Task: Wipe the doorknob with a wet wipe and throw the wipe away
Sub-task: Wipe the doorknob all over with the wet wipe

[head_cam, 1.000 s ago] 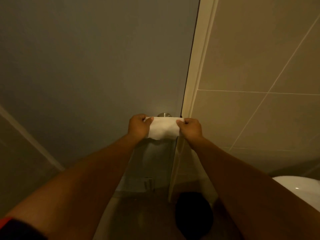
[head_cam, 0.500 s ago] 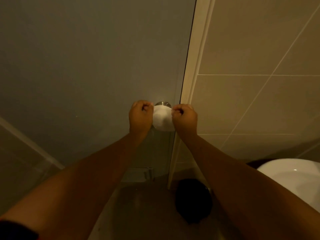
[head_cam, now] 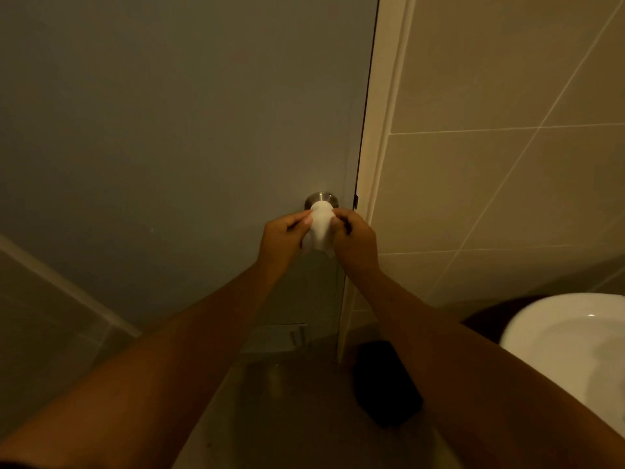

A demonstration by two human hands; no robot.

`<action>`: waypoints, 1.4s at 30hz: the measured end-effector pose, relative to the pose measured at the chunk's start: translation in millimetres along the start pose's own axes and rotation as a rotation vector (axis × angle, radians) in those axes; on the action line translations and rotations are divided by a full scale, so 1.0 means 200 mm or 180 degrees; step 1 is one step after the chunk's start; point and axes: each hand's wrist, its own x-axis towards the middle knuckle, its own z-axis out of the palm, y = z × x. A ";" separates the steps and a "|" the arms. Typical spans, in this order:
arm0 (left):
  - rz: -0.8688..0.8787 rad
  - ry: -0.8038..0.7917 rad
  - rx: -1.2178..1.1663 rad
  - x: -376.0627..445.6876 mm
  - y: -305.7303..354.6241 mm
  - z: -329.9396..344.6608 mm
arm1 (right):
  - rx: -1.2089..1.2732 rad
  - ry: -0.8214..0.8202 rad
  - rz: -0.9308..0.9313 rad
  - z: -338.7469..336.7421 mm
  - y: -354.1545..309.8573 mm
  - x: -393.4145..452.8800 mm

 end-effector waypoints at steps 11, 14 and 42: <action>0.1743 0.0232 0.2239 0.13 0.15 -0.27 | -0.0172 -0.0310 -0.0421 0.08 0.02 -0.03; 0.2767 0.0654 0.3060 0.19 0.27 -0.33 | -0.0345 -0.0130 -0.0530 0.11 0.01 -0.02; 0.4574 0.0591 0.4782 0.49 0.40 -0.35 | -0.1726 -0.0157 -0.1150 0.16 0.06 0.04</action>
